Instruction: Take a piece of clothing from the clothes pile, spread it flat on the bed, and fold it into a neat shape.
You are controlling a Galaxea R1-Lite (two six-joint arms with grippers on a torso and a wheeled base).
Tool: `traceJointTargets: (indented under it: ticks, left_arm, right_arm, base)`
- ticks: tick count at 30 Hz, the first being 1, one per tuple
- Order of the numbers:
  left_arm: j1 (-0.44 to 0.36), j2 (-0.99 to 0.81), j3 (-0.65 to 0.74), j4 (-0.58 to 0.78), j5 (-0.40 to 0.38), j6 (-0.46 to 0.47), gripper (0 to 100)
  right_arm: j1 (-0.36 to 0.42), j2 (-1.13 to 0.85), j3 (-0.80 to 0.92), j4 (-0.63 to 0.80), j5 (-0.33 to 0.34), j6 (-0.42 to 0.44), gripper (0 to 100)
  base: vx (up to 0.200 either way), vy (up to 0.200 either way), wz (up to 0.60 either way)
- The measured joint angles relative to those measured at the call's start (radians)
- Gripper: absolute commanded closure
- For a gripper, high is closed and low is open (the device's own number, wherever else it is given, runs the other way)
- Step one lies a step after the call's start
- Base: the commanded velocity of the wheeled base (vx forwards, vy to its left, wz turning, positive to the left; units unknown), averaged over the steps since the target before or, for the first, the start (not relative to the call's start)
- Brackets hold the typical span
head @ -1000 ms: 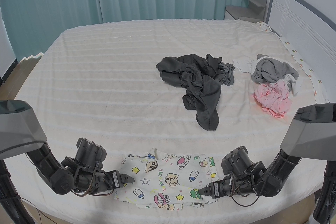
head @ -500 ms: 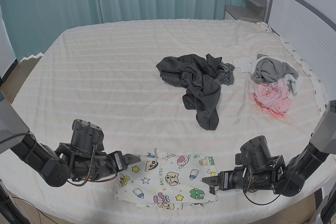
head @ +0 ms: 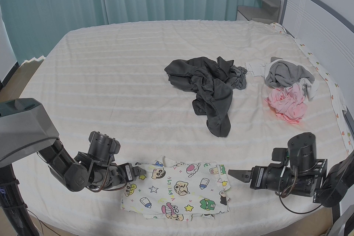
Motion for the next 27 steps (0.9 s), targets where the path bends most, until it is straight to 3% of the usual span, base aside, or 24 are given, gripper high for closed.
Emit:
traceJointTargets:
  ticks: [8,12,17,22,27]
  left_arm:
    - [0.033,-0.086,0.000,-0.001,0.009,-0.055,0]
    - [0.049,-0.207,0.031,-0.003,0.018,-0.078,0]
    - [0.050,-0.407,0.090,0.018,0.057,-0.088,0]
    - [0.031,-0.643,0.141,0.124,0.153,-0.094,0]
    - [0.014,-0.870,0.168,0.258,0.281,-0.086,0]
  right_arm:
    - [-0.048,-0.224,0.066,0.001,-0.058,0.004,0]
    - [-0.074,-0.340,0.112,0.015,-0.134,-0.016,0]
    - [-0.104,-0.461,0.180,0.054,-0.280,-0.045,0]
    - [-0.134,-0.601,0.242,0.117,-0.409,-0.088,0]
    - [-0.193,-0.798,0.274,0.223,-0.486,-0.191,0]
  base:
    - [0.000,0.000,0.00]
    - [0.000,0.000,0.00]
    - [0.000,0.000,0.00]
    - [0.000,0.000,0.00]
    - [0.000,0.000,0.00]
